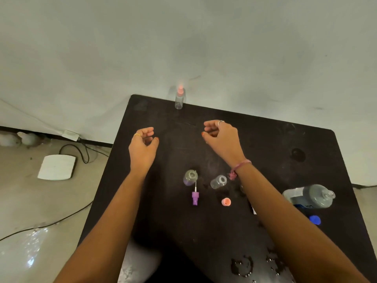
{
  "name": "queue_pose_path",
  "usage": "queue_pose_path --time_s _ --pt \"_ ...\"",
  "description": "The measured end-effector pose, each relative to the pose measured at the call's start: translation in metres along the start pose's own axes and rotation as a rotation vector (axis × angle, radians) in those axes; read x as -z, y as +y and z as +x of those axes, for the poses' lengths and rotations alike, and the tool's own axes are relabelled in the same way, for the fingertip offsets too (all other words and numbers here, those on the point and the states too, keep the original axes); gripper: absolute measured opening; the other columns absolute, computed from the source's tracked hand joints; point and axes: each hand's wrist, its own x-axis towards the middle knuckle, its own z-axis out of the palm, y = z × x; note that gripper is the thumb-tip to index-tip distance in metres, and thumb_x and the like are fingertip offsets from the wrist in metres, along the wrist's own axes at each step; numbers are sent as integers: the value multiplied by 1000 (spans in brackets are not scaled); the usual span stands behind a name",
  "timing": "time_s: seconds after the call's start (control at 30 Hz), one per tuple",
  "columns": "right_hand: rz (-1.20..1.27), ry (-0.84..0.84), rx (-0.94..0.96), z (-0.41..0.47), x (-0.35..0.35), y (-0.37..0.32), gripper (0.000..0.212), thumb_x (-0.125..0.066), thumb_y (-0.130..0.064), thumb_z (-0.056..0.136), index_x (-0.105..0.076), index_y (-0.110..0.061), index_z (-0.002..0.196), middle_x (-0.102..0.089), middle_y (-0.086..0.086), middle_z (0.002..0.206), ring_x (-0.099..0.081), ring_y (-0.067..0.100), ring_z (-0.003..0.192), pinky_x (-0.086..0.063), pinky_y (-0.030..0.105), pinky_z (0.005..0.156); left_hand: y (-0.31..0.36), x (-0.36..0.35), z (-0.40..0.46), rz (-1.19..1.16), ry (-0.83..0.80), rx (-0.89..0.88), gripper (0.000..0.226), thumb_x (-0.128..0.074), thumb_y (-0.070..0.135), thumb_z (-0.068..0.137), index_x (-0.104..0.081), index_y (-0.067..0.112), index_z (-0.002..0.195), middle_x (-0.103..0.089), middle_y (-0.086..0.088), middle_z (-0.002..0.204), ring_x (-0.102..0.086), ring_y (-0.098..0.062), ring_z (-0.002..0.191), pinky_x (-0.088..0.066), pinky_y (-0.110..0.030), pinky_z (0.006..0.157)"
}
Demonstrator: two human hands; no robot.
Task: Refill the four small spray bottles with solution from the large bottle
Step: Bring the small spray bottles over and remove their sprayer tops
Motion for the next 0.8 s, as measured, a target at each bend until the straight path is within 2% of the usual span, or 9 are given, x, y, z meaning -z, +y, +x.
queue_pose_path --time_s 0.1,0.23,0.37,0.43,0.53,0.6,0.7,0.8 --pt "-20 -3 26 47 -14 -7 25 -65 -14 85 -65 -10 110 -65 -1 96 -60 4 80 -49 10 77 11 -1 12 -29 10 -6 32 -64 8 89 -58 19 118 -60 6 110 -59 -5 96 -49 -21 88" --pt "-88 26 80 101 -34 -10 29 -59 -5 87 -62 -5 116 -65 8 108 -63 16 93 -50 28 94 19 -2 24 -56 21 -20 32 -64 9 89 -58 21 117 -60 8 108 -59 -2 92 -48 -16 83" --pt "-190 26 145 139 -48 -19 38 -52 2 89 -57 -8 125 -53 9 130 -55 23 116 -41 29 103 19 -3 30 -91 26 -13 31 -64 8 88 -57 22 116 -61 6 109 -60 -3 92 -48 -14 79" --pt "-263 -30 198 152 -52 -28 47 -49 7 86 -54 -11 129 -47 6 136 -50 23 122 -38 28 106 17 -3 32 -94 28 -5 30 -64 9 88 -56 24 114 -61 6 109 -60 -4 93 -48 -13 79" --pt "-432 -221 249 168 -59 -35 68 -56 12 80 -43 -14 141 -33 4 149 -41 25 131 -33 31 109 15 -3 33 -94 27 1 30 -63 9 89 -56 26 112 -61 7 109 -60 -2 92 -47 -12 76" --pt "-490 -305 217 176 -64 -35 70 -56 10 81 -38 -16 144 -25 2 154 -37 24 135 -31 31 109 13 -3 34 -91 29 15 30 -63 9 89 -56 25 113 -60 7 108 -60 -2 91 -46 -10 74" --pt "-566 -354 195 179 -68 -30 63 -58 5 83 -40 -7 142 -27 5 152 -37 25 134 -31 29 108 11 -4 34 -86 28 36 31 -63 9 89 -56 23 115 -60 7 109 -59 -1 91 -46 -9 72" --pt "-484 -284 102 179 -67 -26 49 -60 0 84 -48 -4 131 -47 9 134 -50 26 121 -39 28 96 10 -5 32 -83 21 39 31 -63 9 89 -56 23 116 -60 7 109 -59 -1 91 -46 -8 70"
